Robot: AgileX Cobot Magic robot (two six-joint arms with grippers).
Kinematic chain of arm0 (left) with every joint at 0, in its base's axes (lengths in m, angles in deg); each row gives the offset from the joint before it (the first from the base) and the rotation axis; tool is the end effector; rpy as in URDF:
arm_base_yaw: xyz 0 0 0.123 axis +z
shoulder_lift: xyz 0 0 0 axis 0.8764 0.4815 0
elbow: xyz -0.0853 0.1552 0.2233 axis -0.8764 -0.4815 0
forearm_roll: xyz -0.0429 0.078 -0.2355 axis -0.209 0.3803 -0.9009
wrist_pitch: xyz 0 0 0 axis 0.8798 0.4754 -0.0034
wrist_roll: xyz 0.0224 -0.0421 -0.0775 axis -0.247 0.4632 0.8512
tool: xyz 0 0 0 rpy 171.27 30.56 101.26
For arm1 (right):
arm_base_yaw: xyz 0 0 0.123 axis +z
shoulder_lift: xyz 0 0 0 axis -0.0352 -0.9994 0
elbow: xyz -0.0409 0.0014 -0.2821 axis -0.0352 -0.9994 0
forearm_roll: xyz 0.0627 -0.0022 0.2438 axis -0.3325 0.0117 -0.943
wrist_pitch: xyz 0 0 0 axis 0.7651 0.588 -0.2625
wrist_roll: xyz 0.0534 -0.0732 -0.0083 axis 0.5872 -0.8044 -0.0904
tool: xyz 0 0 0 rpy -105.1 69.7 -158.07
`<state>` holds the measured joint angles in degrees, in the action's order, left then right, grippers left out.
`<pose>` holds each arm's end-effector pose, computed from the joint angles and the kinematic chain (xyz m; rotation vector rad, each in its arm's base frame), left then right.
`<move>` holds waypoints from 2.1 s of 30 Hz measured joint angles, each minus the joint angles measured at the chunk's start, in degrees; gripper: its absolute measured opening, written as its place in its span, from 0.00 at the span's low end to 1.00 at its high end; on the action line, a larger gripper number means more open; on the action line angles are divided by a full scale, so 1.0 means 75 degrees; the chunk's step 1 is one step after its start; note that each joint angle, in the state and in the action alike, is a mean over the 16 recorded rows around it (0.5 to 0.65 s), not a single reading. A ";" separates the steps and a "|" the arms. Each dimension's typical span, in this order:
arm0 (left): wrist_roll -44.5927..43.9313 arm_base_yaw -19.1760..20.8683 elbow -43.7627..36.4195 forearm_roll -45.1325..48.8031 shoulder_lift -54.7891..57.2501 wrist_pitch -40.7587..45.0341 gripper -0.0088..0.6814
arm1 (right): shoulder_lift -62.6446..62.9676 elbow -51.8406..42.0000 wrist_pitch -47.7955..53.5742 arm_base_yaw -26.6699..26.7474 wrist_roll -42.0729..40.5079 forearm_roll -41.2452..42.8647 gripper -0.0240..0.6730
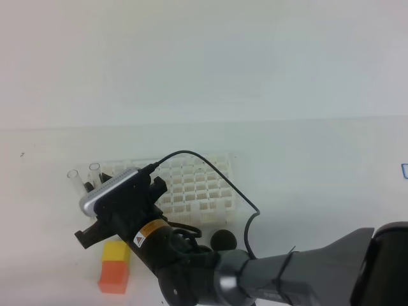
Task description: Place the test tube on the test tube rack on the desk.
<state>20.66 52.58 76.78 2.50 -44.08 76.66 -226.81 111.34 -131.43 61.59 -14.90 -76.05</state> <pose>0.0531 -0.0066 0.1823 0.0760 1.8174 -0.1295 0.2839 0.4288 0.1259 -0.5989 1.4651 0.5405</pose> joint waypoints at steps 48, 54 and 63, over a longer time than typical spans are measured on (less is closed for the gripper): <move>0.0000 0.0000 0.0000 0.0000 0.0000 0.0000 0.01 | 0.1076 -0.0071 0.0293 0.0033 -0.2488 -0.2075 0.03; 0.0000 0.0000 0.0000 0.0000 0.0000 0.0000 0.01 | 0.1078 -0.0184 0.0470 0.0104 -0.2654 -0.2403 0.03; 0.0000 0.0000 0.0000 0.0000 0.0000 0.0000 0.01 | 0.1069 -0.0195 0.0664 0.0277 -0.2683 -0.2497 0.03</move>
<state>20.66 52.58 76.78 2.50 -44.08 76.66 -218.80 109.87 -126.45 63.67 -35.02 -94.78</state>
